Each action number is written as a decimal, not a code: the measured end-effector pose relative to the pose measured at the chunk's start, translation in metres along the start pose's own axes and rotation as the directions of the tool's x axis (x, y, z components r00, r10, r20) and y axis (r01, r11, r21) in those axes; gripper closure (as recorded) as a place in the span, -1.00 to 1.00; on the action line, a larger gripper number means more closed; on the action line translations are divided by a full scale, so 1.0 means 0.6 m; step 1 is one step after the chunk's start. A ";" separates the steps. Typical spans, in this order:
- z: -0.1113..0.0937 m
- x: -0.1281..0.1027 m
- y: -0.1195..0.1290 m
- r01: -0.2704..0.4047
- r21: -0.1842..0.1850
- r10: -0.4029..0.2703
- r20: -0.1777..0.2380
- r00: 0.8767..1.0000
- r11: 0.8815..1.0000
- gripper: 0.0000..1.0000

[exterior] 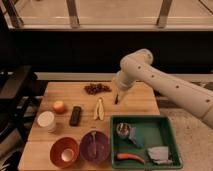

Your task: Place grapes in purple bowl

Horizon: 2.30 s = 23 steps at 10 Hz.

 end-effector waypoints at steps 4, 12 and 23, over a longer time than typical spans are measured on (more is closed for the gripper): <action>0.100 -0.010 -0.099 0.057 0.047 -0.058 0.027 0.998 0.997 -0.30; 0.139 -0.037 -0.217 0.116 0.105 -0.126 0.094 0.988 0.988 -0.30; 0.311 -0.038 -0.236 0.181 0.011 -0.181 0.068 0.981 0.983 -0.30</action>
